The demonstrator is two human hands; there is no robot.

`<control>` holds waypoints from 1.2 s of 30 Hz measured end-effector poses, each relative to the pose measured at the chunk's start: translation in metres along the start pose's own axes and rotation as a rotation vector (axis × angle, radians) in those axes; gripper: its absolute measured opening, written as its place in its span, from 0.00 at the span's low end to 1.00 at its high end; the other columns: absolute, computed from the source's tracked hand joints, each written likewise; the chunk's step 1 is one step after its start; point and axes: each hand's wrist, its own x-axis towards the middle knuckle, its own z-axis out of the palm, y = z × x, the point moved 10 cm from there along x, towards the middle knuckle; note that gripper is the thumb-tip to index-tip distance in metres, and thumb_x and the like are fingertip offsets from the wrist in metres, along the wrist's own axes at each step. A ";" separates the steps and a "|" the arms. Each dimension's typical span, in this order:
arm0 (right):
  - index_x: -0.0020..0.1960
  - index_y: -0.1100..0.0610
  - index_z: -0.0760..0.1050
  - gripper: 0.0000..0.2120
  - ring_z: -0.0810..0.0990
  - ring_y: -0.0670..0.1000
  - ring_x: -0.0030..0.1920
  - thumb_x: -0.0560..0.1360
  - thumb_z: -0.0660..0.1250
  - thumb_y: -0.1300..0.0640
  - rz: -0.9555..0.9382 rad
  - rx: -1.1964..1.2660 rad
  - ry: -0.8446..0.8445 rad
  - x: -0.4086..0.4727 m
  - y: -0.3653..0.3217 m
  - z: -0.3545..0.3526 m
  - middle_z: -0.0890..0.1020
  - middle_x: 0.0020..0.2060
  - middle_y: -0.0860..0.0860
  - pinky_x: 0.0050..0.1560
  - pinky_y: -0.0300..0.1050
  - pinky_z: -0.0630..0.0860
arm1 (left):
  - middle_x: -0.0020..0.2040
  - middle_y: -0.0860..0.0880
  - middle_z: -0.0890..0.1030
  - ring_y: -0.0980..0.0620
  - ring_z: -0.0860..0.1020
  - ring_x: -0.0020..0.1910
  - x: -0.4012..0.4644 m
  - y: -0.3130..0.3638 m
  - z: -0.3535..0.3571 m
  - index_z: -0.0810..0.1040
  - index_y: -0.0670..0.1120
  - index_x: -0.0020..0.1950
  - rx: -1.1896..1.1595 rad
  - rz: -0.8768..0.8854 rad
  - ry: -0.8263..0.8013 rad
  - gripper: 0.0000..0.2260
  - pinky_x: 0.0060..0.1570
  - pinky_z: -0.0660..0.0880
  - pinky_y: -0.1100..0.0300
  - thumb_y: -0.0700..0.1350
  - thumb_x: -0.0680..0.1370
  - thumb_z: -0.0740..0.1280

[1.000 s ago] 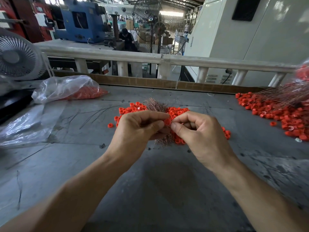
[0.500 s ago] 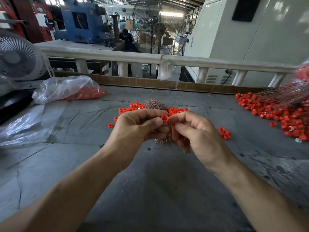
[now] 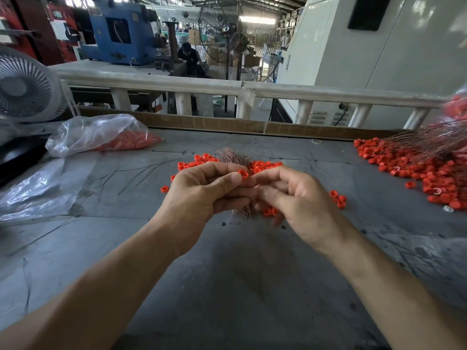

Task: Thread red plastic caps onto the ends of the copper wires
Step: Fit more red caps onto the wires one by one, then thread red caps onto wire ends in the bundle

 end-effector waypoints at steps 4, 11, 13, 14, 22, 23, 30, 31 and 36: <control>0.45 0.47 0.82 0.04 0.84 0.47 0.40 0.76 0.72 0.56 0.039 -0.381 0.362 0.004 0.005 -0.065 0.86 0.37 0.45 0.43 0.47 0.79 | 0.49 0.36 0.86 0.42 0.86 0.49 0.001 0.001 -0.006 0.81 0.38 0.54 -0.002 0.002 0.053 0.12 0.45 0.83 0.57 0.41 0.72 0.71; 0.38 0.45 0.83 0.06 0.82 0.46 0.39 0.73 0.76 0.53 0.204 -0.580 0.197 0.004 0.030 -0.070 0.84 0.34 0.43 0.42 0.45 0.77 | 0.49 0.36 0.85 0.42 0.86 0.48 0.001 -0.001 -0.009 0.81 0.37 0.54 0.003 -0.001 0.066 0.14 0.45 0.83 0.56 0.42 0.71 0.73; 0.39 0.44 0.84 0.05 0.82 0.45 0.42 0.72 0.78 0.49 0.203 -0.568 0.127 0.004 0.029 -0.056 0.84 0.36 0.42 0.46 0.47 0.78 | 0.49 0.36 0.85 0.41 0.86 0.48 0.001 -0.001 -0.009 0.81 0.37 0.54 0.004 -0.002 0.064 0.14 0.44 0.83 0.57 0.42 0.71 0.73; 0.39 0.43 0.83 0.05 0.82 0.44 0.42 0.70 0.79 0.46 0.204 -0.578 0.106 0.003 0.028 -0.051 0.84 0.36 0.41 0.47 0.48 0.78 | 0.49 0.36 0.86 0.41 0.86 0.48 0.002 -0.001 -0.009 0.81 0.37 0.54 0.004 -0.002 0.062 0.14 0.44 0.83 0.57 0.42 0.71 0.73; 0.38 0.46 0.82 0.07 0.81 0.40 0.37 0.71 0.79 0.48 0.194 -0.688 0.062 0.002 0.028 -0.029 0.84 0.34 0.42 0.40 0.43 0.78 | 0.49 0.37 0.86 0.41 0.86 0.49 0.001 -0.004 -0.006 0.82 0.38 0.53 0.016 -0.012 0.031 0.12 0.45 0.83 0.56 0.42 0.72 0.73; 0.38 0.47 0.82 0.07 0.81 0.41 0.37 0.71 0.79 0.49 0.185 -0.651 0.066 0.002 0.028 -0.030 0.84 0.34 0.42 0.40 0.44 0.78 | 0.49 0.37 0.86 0.41 0.86 0.49 0.000 -0.004 -0.005 0.82 0.39 0.53 0.021 -0.012 0.030 0.12 0.45 0.83 0.56 0.42 0.72 0.73; 0.44 0.53 0.84 0.05 0.81 0.47 0.32 0.75 0.75 0.62 0.006 -0.087 0.137 0.004 0.007 -0.033 0.85 0.34 0.54 0.31 0.43 0.76 | 0.49 0.37 0.86 0.41 0.86 0.49 0.000 -0.005 -0.003 0.81 0.38 0.54 0.022 -0.015 0.016 0.13 0.45 0.83 0.57 0.42 0.72 0.73; 0.45 0.55 0.83 0.05 0.83 0.49 0.33 0.75 0.74 0.64 -0.026 -0.001 0.134 0.004 0.002 -0.032 0.85 0.35 0.56 0.31 0.42 0.77 | 0.49 0.37 0.86 0.41 0.86 0.49 0.000 -0.005 -0.003 0.81 0.38 0.55 0.023 -0.016 0.012 0.13 0.45 0.83 0.57 0.42 0.72 0.73; 0.46 0.57 0.83 0.07 0.85 0.53 0.37 0.74 0.73 0.68 -0.115 0.206 0.094 0.003 -0.012 -0.022 0.85 0.40 0.61 0.36 0.44 0.81 | 0.49 0.37 0.86 0.43 0.86 0.49 0.000 -0.005 0.000 0.83 0.41 0.53 0.020 -0.007 -0.018 0.11 0.45 0.82 0.57 0.43 0.72 0.74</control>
